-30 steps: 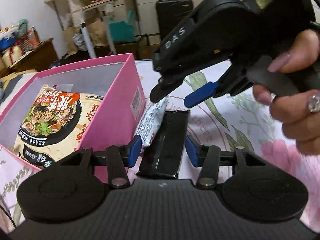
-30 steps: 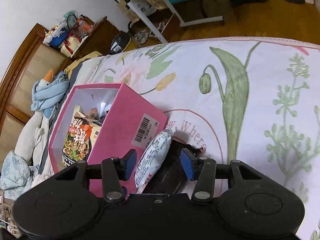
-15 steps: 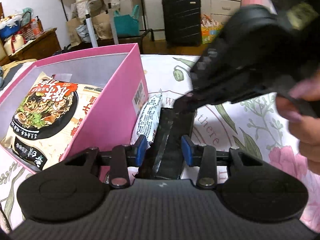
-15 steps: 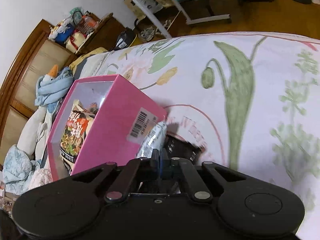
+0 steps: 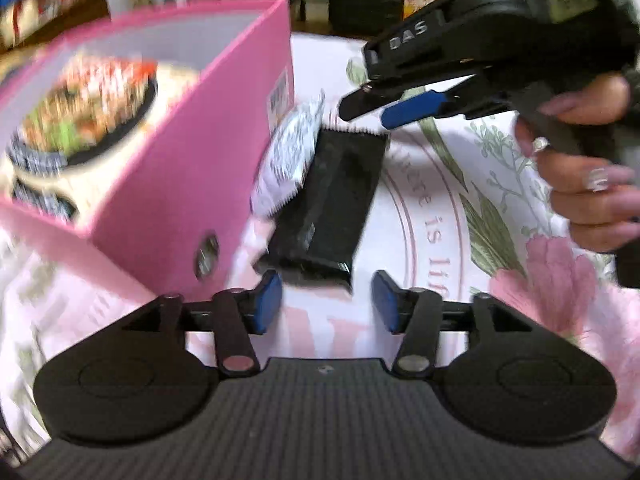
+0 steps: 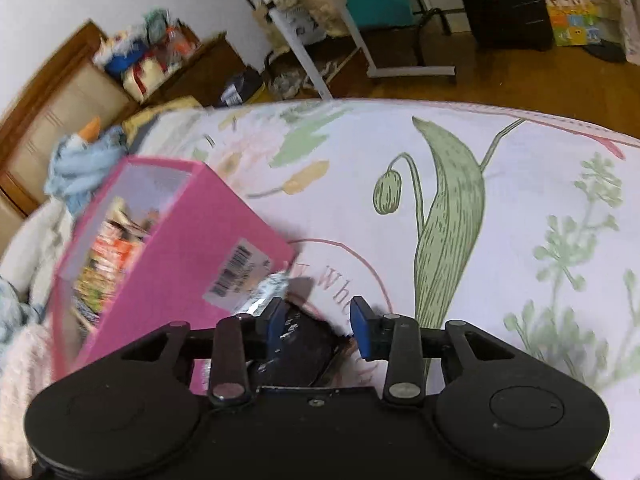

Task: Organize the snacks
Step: 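Grasp the black bar with both grippers, lifting it off the bedspread, then carry the black bar into the pink box and open both grippers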

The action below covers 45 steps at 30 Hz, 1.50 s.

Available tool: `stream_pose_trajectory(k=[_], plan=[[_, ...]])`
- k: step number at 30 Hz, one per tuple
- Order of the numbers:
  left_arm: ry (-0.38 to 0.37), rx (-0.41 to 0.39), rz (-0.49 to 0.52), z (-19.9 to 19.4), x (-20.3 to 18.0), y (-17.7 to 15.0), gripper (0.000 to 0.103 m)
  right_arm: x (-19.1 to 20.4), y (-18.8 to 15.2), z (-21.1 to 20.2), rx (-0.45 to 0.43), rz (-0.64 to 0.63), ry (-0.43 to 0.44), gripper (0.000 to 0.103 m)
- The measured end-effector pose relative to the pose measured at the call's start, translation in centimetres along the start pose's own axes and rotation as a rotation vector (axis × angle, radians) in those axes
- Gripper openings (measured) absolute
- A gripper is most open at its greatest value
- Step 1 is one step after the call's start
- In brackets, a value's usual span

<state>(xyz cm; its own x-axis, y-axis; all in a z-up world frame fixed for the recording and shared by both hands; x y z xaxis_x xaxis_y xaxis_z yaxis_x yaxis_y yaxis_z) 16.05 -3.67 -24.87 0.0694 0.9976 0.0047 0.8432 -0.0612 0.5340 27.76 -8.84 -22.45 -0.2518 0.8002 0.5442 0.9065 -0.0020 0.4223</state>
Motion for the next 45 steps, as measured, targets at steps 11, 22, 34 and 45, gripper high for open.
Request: stream_pose_trajectory(k=[11,22,34,45], plan=[[-0.101,-0.032,-0.150,-0.2,2.3,0.1,0.058,-0.4,-3.9,-2.0,0.122,-0.089,0.050,0.040],[-0.250,-0.019,-0.061,-2.0,-0.1,-0.9,0.058,-1.7,-7.6,-6.6,0.076,-0.033,-0.058,0.045],[-0.311,0.006,0.144,-7.0,-2.3,-1.1,0.058,0.4,-12.4,-10.9,0.090,0.006,-0.233,0.062],[-0.398,-0.011,0.247,-12.5,-0.5,-1.0,0.058,4.7,-14.3,-15.2,0.025,0.024,-0.231,0.062]])
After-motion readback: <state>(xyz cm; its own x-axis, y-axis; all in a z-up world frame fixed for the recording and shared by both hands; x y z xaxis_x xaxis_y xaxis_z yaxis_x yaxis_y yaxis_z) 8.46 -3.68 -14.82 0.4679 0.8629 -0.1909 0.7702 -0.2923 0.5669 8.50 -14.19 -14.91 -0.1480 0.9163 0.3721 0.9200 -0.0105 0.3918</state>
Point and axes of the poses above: each gripper's, at about its wrist camera, not at the fingertips, and z roughly the way its jaws point, x to its left, y to its top, the point moved 8 cm from there along z, roughly the way its jaws point, and after that the axes turned 10 degrees about z, right-handed, at the moved point
